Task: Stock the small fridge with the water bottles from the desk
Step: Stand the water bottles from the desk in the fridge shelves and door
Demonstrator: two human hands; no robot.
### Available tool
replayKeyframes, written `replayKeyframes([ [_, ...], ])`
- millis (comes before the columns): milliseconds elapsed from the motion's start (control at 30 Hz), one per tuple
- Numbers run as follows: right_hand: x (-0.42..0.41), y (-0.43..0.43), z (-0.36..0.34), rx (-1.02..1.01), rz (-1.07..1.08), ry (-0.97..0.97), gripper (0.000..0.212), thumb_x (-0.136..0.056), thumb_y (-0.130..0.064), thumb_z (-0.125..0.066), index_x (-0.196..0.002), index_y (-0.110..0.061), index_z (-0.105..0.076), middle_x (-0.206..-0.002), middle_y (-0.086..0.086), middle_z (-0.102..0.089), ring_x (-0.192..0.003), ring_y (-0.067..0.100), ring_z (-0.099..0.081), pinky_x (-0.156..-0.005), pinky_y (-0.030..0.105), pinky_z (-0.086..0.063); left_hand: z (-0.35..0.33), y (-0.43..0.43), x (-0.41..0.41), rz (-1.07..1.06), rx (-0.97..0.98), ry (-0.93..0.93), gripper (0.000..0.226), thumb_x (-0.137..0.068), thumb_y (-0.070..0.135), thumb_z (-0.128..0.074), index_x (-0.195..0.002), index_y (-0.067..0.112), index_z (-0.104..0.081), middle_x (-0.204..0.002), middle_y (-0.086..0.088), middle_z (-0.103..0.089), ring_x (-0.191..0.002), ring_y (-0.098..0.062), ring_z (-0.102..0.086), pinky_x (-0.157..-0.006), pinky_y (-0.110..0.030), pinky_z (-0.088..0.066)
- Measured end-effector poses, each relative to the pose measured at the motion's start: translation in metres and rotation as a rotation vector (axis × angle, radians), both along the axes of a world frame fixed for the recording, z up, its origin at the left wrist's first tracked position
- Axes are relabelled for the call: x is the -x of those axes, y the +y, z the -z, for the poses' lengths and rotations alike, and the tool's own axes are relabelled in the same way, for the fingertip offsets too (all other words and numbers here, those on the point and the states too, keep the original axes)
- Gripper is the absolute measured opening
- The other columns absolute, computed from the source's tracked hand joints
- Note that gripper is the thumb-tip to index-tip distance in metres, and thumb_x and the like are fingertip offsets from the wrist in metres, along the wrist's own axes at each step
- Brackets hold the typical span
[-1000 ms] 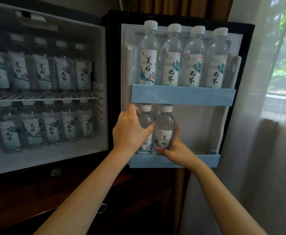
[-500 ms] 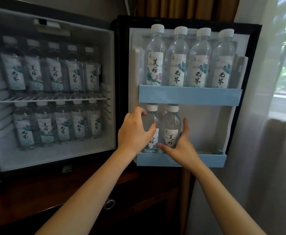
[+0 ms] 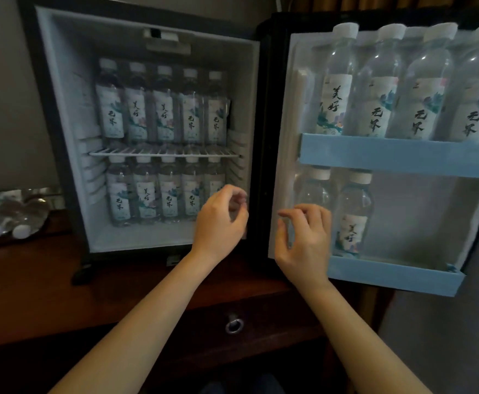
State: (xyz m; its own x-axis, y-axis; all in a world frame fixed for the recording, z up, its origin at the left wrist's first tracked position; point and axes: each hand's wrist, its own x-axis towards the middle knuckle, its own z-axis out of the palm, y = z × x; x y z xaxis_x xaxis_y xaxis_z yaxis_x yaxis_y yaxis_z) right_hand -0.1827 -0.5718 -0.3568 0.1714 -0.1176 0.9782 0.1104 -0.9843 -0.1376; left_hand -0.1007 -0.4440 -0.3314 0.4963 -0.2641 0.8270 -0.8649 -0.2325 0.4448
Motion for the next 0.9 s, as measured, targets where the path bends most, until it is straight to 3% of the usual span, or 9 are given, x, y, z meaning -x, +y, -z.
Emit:
replayKeyframes([
  [167,-0.037,0.044,0.001,0.036,-0.147,0.073,0.015,-0.083,-0.009,-0.051,-0.084,-0.003,-0.065,-0.083,0.012,-0.058,-0.087,0.024,-0.048,-0.075,0.028,-0.04,0.012,0.051,-0.024,-0.141,-0.009,0.046,0.007,-0.087,0.009,-0.058,-0.093,0.011,-0.062,-0.083,0.008,-0.056,-0.072,0.005,-0.05,-0.064,-0.003,-0.037],
  [500,-0.118,0.163,0.023,0.089,-0.495,0.375,0.009,-0.081,-0.006,-0.056,-0.085,-0.006,-0.063,-0.079,0.007,-0.059,-0.077,0.028,-0.054,-0.065,0.036,-0.046,0.048,0.178,-0.072,-0.428,0.046,0.211,0.011,-0.086,0.007,-0.058,-0.084,0.018,-0.061,-0.079,0.007,-0.06,-0.068,-0.003,-0.054,-0.057,-0.007,-0.037],
  [767,-0.177,0.26,0.043,0.099,-0.61,0.558,0.014,-0.081,-0.012,-0.052,-0.087,-0.008,-0.064,-0.083,0.007,-0.061,-0.084,0.028,-0.055,-0.074,0.032,-0.042,0.083,0.276,-0.111,-0.6,0.049,0.312,0.021,-0.084,0.008,-0.058,-0.081,0.028,-0.058,-0.081,0.011,-0.062,-0.074,-0.001,-0.057,-0.063,-0.007,-0.04],
  [900,-0.221,0.301,0.047,0.125,-0.618,0.71,0.018,-0.087,-0.014,-0.051,-0.101,-0.011,-0.062,-0.097,0.005,-0.059,-0.096,0.024,-0.051,-0.077,0.031,-0.042,0.096,0.322,-0.145,-0.695,0.047,0.407,0.018,-0.086,0.011,-0.057,-0.083,0.028,-0.058,-0.084,0.011,-0.061,-0.079,-0.004,-0.057,-0.066,-0.012,-0.04],
])
